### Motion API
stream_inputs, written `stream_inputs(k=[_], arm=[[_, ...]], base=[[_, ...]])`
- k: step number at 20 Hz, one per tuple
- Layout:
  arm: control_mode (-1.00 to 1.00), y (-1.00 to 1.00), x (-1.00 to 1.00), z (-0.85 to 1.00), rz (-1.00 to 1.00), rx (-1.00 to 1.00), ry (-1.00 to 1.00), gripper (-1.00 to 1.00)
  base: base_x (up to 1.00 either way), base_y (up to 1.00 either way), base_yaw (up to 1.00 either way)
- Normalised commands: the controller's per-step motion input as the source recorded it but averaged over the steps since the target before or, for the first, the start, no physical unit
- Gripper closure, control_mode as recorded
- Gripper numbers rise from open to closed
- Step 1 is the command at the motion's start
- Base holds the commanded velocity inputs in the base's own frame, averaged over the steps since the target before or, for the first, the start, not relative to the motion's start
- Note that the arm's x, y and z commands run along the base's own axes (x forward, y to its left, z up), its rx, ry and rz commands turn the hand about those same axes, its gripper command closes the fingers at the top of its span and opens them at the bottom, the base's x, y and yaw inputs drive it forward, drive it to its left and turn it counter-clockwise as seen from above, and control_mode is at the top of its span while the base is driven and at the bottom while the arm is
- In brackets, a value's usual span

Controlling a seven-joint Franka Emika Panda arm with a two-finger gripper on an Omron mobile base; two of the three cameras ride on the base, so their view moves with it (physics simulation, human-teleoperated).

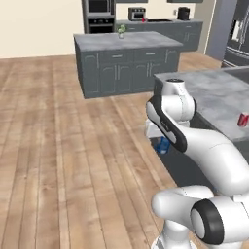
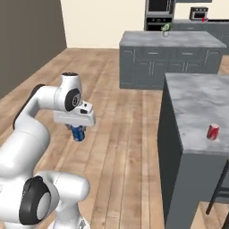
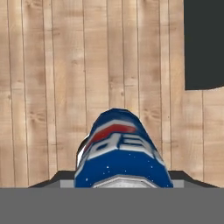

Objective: Four empty soda cans are scattered around the kitchen. Gather all the cans and cluster them next to the stove for recycling.

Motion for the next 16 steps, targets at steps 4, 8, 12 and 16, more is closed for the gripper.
stream_inputs(k=[4,8,12,16], arm=[[1.0,0.0,0.0,0.0,0.0,0.0,0.0,1.0],[1.0,0.0,0.0,0.0,0.0,0.0,0.0,1.0],[1.0,0.0,0.0,0.0,0.0,0.0,0.0,1.0],[1.0,0.0,0.0,0.0,0.0,0.0,0.0,1.0]], base=[[0.9,0.63,-0.05],[0.93,0.56,-0.07],[0.92,0.48,-0.08],[0.94,0.4,-0.1]])
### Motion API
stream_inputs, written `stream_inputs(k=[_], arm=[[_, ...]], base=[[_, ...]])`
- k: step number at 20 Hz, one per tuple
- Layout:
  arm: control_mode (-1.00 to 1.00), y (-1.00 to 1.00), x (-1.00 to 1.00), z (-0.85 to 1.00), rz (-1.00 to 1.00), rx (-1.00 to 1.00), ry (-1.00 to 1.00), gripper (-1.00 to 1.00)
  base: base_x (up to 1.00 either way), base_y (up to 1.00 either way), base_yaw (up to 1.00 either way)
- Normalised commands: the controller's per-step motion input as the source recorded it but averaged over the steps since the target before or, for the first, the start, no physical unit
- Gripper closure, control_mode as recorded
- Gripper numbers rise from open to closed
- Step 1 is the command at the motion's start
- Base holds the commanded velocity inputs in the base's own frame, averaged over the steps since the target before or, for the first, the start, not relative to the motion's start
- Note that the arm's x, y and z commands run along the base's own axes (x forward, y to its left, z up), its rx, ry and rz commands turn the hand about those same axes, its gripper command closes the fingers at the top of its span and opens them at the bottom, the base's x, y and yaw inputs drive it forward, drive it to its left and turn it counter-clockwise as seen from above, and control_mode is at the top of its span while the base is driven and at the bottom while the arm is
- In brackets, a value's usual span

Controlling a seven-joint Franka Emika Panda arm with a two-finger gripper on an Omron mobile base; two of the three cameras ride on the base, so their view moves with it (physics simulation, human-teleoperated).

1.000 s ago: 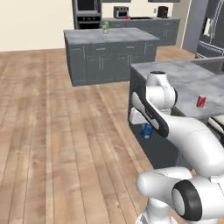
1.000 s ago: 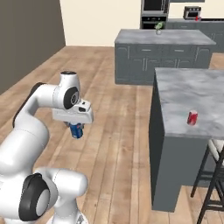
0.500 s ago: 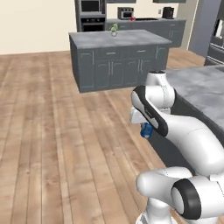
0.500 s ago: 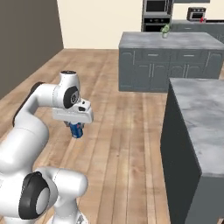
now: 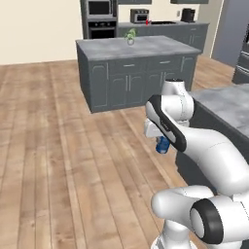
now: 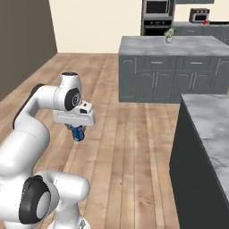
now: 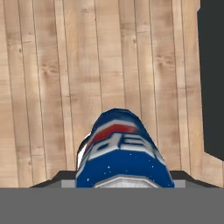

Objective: Four empty soda cans are scattered around the kitchen. Gather all the cans and cluster them next to the stove for recycling.

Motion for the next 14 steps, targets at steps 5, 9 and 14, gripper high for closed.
stream_inputs(k=[5,9,14], arm=[[1.0,0.0,0.0,0.0,0.0,0.0,0.0,1.0],[1.0,0.0,0.0,0.0,0.0,0.0,0.0,1.0],[1.0,0.0,0.0,0.0,0.0,0.0,0.0,1.0]], base=[[0.94,0.36,-0.11],[0.95,0.33,-0.12],[0.92,0.29,-0.13]])
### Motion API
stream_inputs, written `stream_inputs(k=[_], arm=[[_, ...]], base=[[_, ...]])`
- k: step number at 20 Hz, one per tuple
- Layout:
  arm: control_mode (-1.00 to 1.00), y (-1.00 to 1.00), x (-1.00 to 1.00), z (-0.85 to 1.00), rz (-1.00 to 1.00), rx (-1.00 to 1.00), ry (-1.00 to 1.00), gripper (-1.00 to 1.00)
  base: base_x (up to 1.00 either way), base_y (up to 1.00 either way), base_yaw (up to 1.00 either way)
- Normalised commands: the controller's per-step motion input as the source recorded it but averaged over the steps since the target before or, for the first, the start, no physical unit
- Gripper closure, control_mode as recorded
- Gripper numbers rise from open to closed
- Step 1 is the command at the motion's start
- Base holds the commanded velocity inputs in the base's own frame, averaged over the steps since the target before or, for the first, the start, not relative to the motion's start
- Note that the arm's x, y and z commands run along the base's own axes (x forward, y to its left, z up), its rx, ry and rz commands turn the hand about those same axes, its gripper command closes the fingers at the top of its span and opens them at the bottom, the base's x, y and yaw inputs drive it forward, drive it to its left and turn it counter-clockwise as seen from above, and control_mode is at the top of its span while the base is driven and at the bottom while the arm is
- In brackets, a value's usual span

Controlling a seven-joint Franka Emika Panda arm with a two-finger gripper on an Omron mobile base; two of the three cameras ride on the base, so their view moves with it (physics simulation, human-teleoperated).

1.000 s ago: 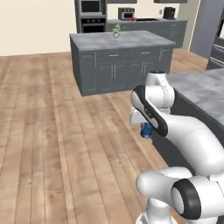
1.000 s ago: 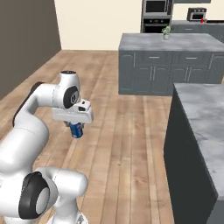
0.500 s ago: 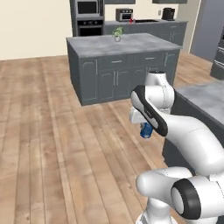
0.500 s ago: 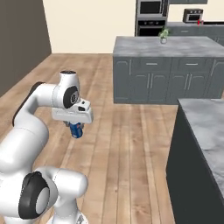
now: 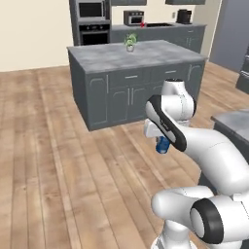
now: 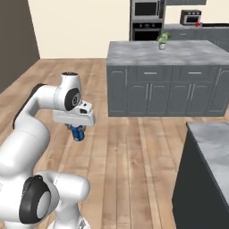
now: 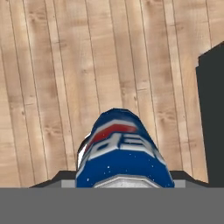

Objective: Four empty soda cans are scattered around the kitchen. Gather all the cans and cluster them next to the stove for recycling.

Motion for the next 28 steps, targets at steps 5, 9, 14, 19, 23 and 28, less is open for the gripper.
stream_inputs(k=[5,9,14,19,23,28], arm=[[1.0,0.0,0.0,0.0,0.0,0.0,0.0,1.0],[1.0,0.0,0.0,0.0,0.0,0.0,0.0,1.0],[1.0,0.0,0.0,0.0,0.0,0.0,0.0,1.0],[1.0,0.0,0.0,0.0,0.0,0.0,0.0,1.0],[1.0,0.0,0.0,0.0,0.0,0.0,0.0,1.0],[1.0,0.0,0.0,0.0,0.0,0.0,0.0,1.0]], base=[[0.93,0.27,-0.13],[0.93,0.28,-0.13],[0.95,0.26,-0.12],[0.98,0.18,-0.11],[0.99,0.09,-0.09],[0.98,0.0,-0.03]])
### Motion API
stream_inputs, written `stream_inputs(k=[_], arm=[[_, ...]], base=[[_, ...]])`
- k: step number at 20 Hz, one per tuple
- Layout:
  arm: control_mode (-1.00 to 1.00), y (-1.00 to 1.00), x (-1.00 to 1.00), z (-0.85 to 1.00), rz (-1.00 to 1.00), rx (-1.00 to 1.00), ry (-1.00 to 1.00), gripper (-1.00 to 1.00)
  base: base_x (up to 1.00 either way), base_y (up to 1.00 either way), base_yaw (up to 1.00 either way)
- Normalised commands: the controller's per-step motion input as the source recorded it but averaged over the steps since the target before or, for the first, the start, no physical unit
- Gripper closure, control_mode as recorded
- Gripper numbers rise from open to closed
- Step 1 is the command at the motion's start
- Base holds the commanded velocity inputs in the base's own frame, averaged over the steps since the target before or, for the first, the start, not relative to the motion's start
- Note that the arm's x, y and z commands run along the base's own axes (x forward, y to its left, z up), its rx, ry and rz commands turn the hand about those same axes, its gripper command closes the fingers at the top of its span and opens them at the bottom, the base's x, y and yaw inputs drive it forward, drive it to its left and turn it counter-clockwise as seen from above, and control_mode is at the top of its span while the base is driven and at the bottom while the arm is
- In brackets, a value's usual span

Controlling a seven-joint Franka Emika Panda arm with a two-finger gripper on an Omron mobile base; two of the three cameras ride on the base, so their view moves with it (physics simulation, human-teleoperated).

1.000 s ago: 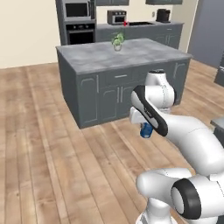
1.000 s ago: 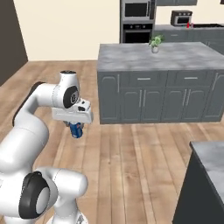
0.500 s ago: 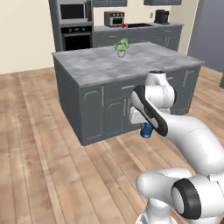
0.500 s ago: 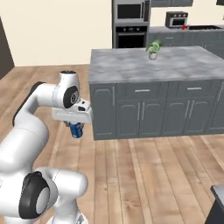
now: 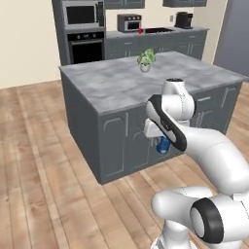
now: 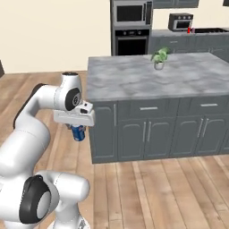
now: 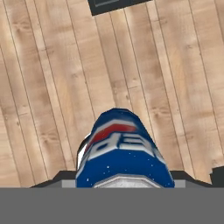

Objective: Four empty soda cans are scattered around the kitchen. Gather all the cans and cluster them next to the stove for recycling.

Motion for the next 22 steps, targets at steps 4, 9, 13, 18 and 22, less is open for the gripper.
stream_inputs(k=[4,9,13,18,22], arm=[[1.0,0.0,0.0,0.0,0.0,0.0,0.0,1.0],[1.0,0.0,0.0,0.0,0.0,0.0,0.0,1.0],[1.0,0.0,0.0,0.0,0.0,0.0,0.0,1.0],[1.0,0.0,0.0,0.0,0.0,0.0,0.0,1.0],[1.0,0.0,0.0,0.0,0.0,0.0,0.0,1.0]], base=[[0.91,0.0,0.0],[0.81,-0.03,0.02],[0.62,-0.25,0.09],[0.49,-0.42,0.16],[0.34,-0.5,0.18]])
